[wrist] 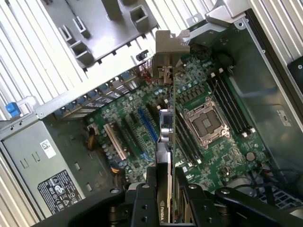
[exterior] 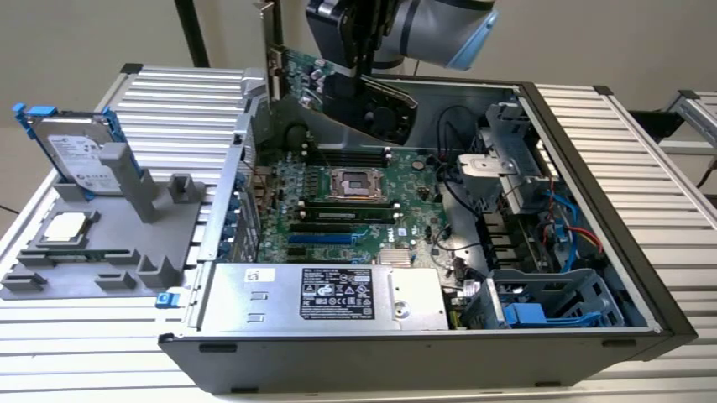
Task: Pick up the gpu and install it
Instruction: 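Insert the gpu into the slot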
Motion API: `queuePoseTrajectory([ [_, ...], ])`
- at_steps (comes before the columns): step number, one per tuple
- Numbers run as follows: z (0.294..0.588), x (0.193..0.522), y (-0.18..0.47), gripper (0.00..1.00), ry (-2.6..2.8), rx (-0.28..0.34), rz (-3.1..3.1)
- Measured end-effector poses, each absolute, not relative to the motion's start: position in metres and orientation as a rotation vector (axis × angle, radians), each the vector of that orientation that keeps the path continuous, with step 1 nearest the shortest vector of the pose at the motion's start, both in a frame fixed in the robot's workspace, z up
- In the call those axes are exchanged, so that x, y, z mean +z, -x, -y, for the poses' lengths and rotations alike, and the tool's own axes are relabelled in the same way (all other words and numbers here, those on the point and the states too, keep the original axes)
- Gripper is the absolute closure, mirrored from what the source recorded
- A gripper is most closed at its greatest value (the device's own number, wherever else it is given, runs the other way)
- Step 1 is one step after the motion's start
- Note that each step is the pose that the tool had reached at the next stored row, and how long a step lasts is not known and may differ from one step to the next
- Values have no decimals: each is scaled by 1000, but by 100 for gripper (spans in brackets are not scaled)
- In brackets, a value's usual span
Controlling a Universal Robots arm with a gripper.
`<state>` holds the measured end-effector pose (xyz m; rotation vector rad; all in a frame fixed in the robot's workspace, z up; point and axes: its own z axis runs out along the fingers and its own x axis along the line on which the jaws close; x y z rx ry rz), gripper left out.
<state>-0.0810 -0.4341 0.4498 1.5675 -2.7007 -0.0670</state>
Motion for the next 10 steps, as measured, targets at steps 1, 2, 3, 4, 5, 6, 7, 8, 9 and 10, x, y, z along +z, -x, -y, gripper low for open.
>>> queuePoseTrajectory([
  [1, 434, 450, 81, 100, -1571, -67, 2698],
  [2, 434, 450, 81, 100, -1574, -67, 2697],
  [3, 434, 450, 81, 100, -1576, -67, 2695],
  [4, 434, 450, 81, 100, -1578, -67, 2695],
  [5, 434, 450, 81, 100, -1578, -67, 2694],
  [6, 434, 450, 81, 100, -1579, -67, 2694],
  [7, 434, 450, 81, 100, -1579, -67, 2694],
  [8, 434, 450, 81, 100, -1579, -67, 2694],
  [9, 434, 450, 81, 100, -1579, -67, 2694],
  [10, 434, 450, 81, 100, -1579, -67, 2694],
])
